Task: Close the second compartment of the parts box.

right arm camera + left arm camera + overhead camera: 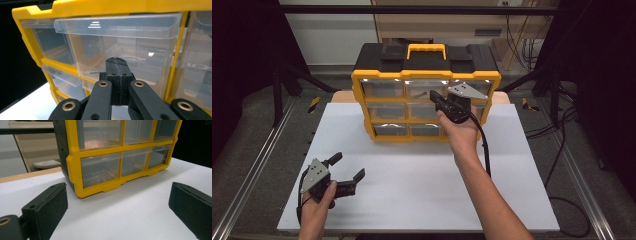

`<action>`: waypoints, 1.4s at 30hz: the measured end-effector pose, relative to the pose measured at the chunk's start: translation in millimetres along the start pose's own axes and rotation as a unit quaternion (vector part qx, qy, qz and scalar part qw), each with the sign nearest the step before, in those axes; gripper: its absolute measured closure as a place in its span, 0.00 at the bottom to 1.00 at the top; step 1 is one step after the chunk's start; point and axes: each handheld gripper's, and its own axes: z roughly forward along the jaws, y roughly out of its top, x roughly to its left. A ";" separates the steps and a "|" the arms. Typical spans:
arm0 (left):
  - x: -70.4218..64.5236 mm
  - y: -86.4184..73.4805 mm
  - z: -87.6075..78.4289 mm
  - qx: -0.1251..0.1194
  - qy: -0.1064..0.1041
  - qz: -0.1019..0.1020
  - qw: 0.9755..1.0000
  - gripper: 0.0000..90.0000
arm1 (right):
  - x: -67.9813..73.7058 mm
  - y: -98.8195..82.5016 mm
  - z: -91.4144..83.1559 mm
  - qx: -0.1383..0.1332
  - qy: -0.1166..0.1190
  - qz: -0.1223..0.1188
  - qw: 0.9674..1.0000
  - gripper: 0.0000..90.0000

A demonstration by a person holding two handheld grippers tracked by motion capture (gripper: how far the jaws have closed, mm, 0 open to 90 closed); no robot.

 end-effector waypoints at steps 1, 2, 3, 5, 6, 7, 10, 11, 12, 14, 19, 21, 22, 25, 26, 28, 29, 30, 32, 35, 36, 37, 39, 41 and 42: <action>0.0 0.0 0.0 0.000 0.000 0.000 1.000 0.02 | -0.4 0.0 0.0 0.000 -0.001 0.001 1.000 1.00; 0.1 -0.1 -0.1 0.000 0.001 -0.001 1.000 0.02 | -0.7 -0.1 -0.1 0.001 -0.002 0.002 1.000 1.00; 0.2 -0.1 -0.3 0.000 0.001 -0.001 1.000 0.02 | -1.0 -0.1 -0.1 0.002 -0.003 0.000 1.000 1.00; 0.2 -0.1 -0.3 0.000 0.001 -0.002 1.000 0.02 | -1.4 -0.1 -0.1 0.004 -0.006 -0.001 1.000 1.00; 0.2 -0.2 -0.3 0.000 0.001 -0.001 1.000 0.02 | -1.6 -0.2 0.0 0.005 -0.008 -0.002 1.000 1.00; 0.1 -0.2 -0.1 0.000 0.001 -0.001 1.000 0.02 | -1.8 -0.4 0.1 0.009 -0.012 -0.004 1.000 1.00; -0.5 0.0 0.0 0.000 0.000 0.000 1.000 0.02 | -2.3 -1.2 0.9 0.010 -0.017 -0.001 1.000 1.00; -0.5 0.0 0.0 0.000 0.000 0.000 1.000 0.02 | -2.3 -1.0 1.1 0.009 -0.017 -0.001 1.000 1.00; -0.3 -0.1 0.0 0.001 0.000 0.000 1.000 0.02 | -2.3 -0.8 1.4 0.008 -0.017 0.001 1.000 1.00; 0.0 -0.2 0.0 0.001 0.000 -0.001 1.000 0.02 | -3.1 -1.0 2.5 0.007 -0.019 0.003 1.000 1.00; -0.1 -0.1 0.0 0.001 0.000 0.000 1.000 0.02 | -3.8 -1.6 3.2 0.007 -0.019 0.003 1.000 1.00; -0.2 -0.1 0.1 0.001 0.000 0.000 1.000 0.02 | -3.8 -1.5 3.4 0.006 -0.019 0.003 1.000 1.00; -0.2 -0.1 0.1 0.001 0.000 0.000 1.000 0.02 | -3.9 -1.5 3.5 0.006 -0.019 0.004 1.000 1.00; -0.1 -0.1 -0.1 0.001 0.000 0.000 1.000 0.02 | -4.2 -1.5 3.6 0.006 -0.019 0.004 1.000 1.00; 0.0 -0.1 -0.1 0.001 0.000 0.000 1.000 0.02 | -4.4 -1.5 3.7 0.006 -0.019 0.004 1.000 1.00; 0.0 -0.1 -0.1 0.001 0.000 0.000 1.000 0.02 | -4.5 -1.6 3.9 0.006 -0.019 0.005 1.000 1.00; -0.1 -0.1 -0.1 0.001 0.000 0.000 1.000 0.02 | -4.6 -1.5 4.0 0.006 -0.019 0.005 1.000 1.00; -0.1 -0.1 -0.1 0.001 0.000 0.000 1.000 0.02 | -4.8 -1.5 4.2 0.006 -0.020 0.005 1.000 1.00; -0.1 -0.1 0.0 0.001 0.000 0.000 1.000 0.02 | -4.9 -1.5 4.4 0.006 -0.020 0.006 1.000 1.00; -0.1 -0.1 0.0 0.001 0.000 0.000 1.000 0.02 | -5.3 -1.3 4.6 0.006 -0.019 0.007 1.000 1.00; -0.1 -0.1 -0.1 0.001 0.000 0.000 1.000 0.02 | -5.4 -1.2 4.8 0.006 -0.020 0.007 1.000 1.00; -0.1 0.0 -0.2 0.001 0.000 0.000 1.000 0.02 | -5.5 -1.1 5.0 0.006 -0.020 0.008 1.000 1.00; -0.1 0.0 -0.2 0.001 0.000 0.001 1.000 0.02 | -5.9 -1.1 5.3 0.005 -0.020 0.008 1.000 1.00; -0.1 0.0 0.0 0.001 0.000 0.001 1.000 0.03 | -5.9 -1.1 5.5 0.005 -0.020 0.008 1.000 1.00; -0.2 0.0 0.0 0.001 0.000 0.001 1.000 0.03 | -5.9 -1.1 5.5 0.005 -0.020 0.008 1.000 1.00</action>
